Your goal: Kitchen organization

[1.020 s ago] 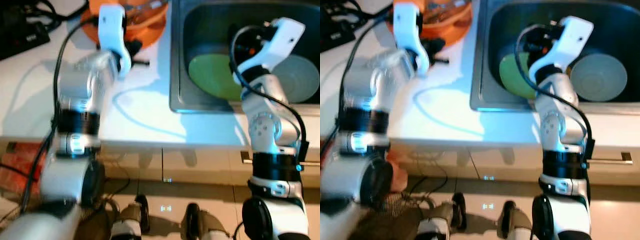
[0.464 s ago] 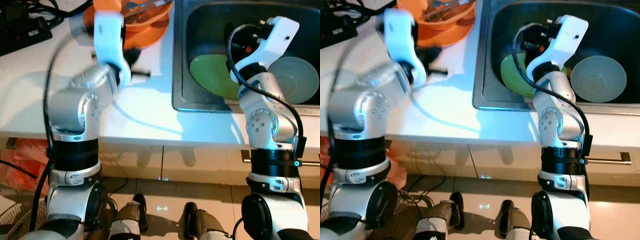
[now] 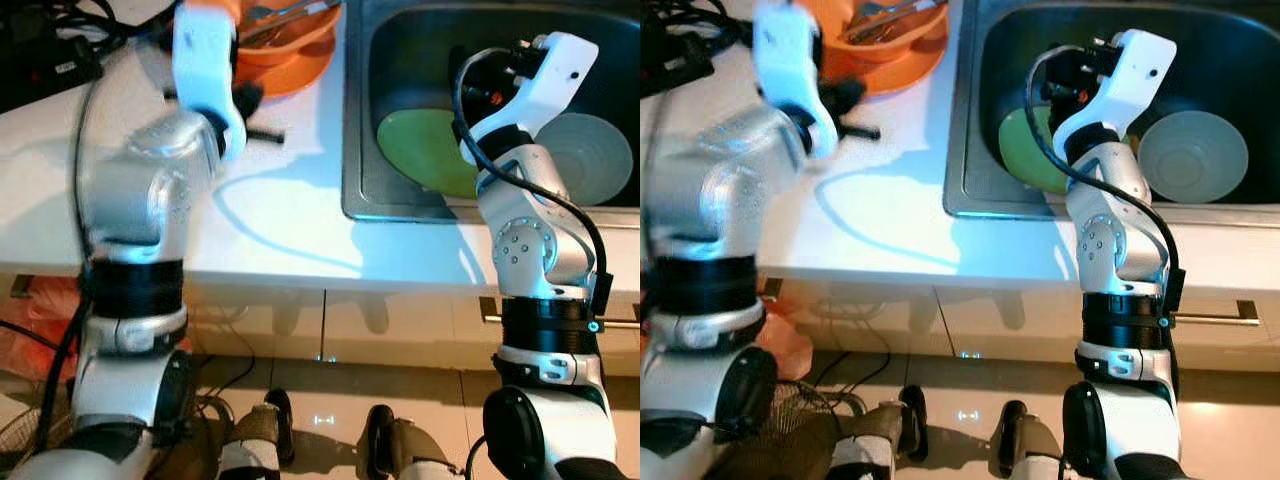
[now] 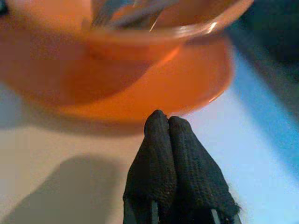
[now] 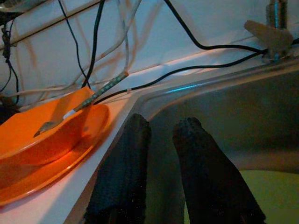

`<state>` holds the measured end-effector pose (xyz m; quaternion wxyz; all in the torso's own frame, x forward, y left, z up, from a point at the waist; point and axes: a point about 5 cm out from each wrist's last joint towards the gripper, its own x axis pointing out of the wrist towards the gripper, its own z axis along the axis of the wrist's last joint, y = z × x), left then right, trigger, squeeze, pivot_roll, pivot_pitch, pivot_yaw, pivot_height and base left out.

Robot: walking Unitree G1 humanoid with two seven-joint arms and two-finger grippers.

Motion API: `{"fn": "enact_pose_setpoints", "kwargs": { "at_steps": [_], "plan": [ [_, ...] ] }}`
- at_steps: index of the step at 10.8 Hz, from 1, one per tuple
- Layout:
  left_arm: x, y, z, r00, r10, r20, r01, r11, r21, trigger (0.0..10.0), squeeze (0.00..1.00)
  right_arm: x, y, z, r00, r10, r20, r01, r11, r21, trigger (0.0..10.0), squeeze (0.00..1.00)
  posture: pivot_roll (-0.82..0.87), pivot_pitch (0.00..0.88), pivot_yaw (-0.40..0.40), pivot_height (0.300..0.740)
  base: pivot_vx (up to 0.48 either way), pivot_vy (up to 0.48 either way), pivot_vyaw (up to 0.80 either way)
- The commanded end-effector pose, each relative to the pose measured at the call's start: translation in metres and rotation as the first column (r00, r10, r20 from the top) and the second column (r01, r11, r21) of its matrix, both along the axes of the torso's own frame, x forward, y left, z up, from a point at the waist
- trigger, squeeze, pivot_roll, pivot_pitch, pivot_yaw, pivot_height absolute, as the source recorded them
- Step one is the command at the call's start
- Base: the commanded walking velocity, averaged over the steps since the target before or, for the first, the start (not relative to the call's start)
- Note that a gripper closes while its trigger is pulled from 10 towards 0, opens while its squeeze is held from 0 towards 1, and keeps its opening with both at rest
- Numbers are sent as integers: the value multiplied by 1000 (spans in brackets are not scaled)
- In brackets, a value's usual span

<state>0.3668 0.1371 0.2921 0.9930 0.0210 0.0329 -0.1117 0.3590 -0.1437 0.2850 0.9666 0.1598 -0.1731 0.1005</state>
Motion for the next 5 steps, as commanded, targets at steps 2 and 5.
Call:
{"fn": "enact_pose_setpoints", "kwargs": {
  "at_steps": [2,5],
  "plan": [
    [17,-3,3,1000,-10,26,9,1000,23,10000,0,-3,0,2,1000,7,14,-7,1000,-1,10000,0,65,275,4,740,0,0,0],
    [32,-12,22,996,-23,83,23,1000,8,10000,0,-5,-2,2,1000,-1,15,1,1000,-4,10000,0,39,277,8,740,0,0,0]
  ]
}}
